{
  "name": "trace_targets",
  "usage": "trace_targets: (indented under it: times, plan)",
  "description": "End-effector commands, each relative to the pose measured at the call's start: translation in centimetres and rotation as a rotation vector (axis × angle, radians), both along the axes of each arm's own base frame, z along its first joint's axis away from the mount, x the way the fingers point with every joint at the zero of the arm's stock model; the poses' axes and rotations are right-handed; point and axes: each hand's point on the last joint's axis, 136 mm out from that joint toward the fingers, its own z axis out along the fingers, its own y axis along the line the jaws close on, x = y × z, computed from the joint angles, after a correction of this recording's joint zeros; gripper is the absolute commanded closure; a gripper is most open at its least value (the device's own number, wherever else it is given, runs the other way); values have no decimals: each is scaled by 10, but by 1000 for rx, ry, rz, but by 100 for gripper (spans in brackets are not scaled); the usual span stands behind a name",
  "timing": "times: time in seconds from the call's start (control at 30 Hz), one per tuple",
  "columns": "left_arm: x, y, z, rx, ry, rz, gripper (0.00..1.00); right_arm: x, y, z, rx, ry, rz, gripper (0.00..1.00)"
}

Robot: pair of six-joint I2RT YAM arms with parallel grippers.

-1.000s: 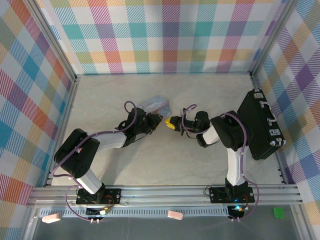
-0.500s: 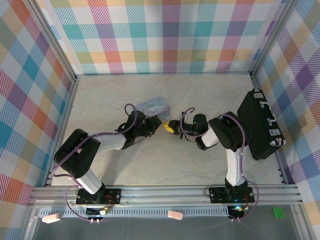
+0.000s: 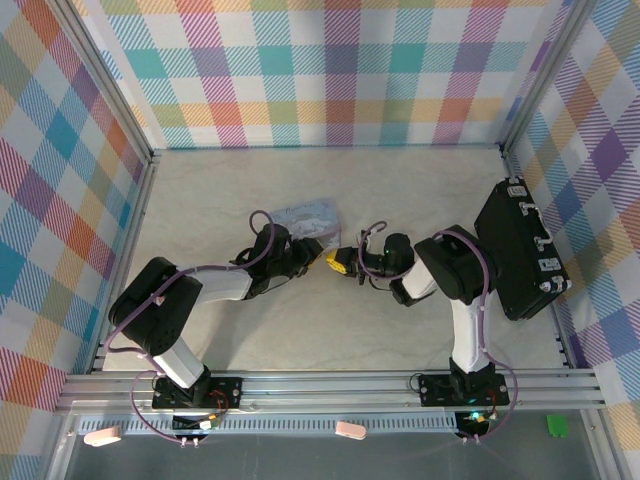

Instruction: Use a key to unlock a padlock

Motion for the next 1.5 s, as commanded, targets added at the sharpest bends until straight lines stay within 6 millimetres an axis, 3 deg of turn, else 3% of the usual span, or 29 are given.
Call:
trace_targets:
  times: [0.0, 0.3, 0.83, 1.3, 1.47]
  plan:
    - [9, 12, -6, 11, -9, 35, 67, -19, 7, 11, 24, -73, 81, 100]
    - [11, 16, -18, 23, 11, 40, 68, -23, 12, 13, 28, -74, 90, 100]
    - [11, 11, -26, 4, 25, 24, 83, -42, 15, 9, 12, -54, 99, 100]
    - [5, 5, -12, -9, -26, -46, 94, -15, -10, -7, -3, -2, 16, 100]
    - [4, -5, 1, -53, -63, -96, 95, -12, -9, -9, 1, 3, 28, 100]
